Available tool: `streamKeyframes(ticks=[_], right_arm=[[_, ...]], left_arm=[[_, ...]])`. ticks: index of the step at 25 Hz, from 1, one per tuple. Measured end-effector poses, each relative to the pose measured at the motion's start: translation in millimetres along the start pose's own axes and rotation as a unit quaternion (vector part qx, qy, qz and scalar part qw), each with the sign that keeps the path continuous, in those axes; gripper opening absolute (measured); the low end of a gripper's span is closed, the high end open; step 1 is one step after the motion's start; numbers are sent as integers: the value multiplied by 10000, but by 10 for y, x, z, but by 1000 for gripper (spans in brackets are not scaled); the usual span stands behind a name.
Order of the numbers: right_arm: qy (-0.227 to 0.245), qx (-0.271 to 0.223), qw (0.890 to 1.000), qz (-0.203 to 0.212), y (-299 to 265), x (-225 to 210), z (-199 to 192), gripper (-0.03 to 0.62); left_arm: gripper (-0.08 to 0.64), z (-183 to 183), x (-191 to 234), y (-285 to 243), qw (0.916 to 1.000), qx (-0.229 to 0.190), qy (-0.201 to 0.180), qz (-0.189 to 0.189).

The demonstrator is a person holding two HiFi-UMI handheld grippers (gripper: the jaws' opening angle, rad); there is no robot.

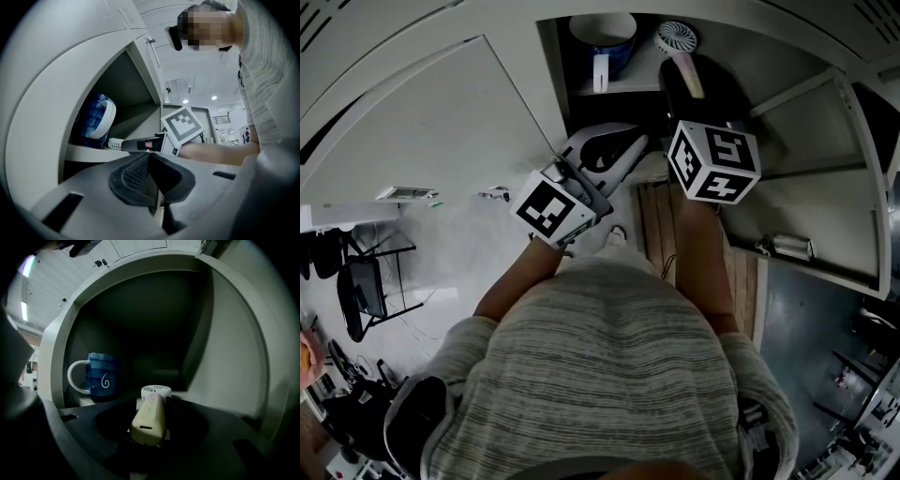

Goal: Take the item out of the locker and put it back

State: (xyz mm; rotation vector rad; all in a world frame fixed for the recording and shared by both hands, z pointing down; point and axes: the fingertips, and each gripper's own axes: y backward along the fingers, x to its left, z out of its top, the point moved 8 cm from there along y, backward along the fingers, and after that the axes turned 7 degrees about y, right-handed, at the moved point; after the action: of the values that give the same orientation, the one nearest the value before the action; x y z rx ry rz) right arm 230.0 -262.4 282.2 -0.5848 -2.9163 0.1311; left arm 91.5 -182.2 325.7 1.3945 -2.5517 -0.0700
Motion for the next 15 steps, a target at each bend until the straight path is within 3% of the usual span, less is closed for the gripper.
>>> streamKeyframes(ticks=[4,15], right_arm=[[63,-170,9998,1,38,23,21,243],[102,-408,9991,-34,346,113,101,244]], left_arm=[[8,3,-5,15,10000,19,6,-20],[8,1,-39,108,9999,127,2,-87]])
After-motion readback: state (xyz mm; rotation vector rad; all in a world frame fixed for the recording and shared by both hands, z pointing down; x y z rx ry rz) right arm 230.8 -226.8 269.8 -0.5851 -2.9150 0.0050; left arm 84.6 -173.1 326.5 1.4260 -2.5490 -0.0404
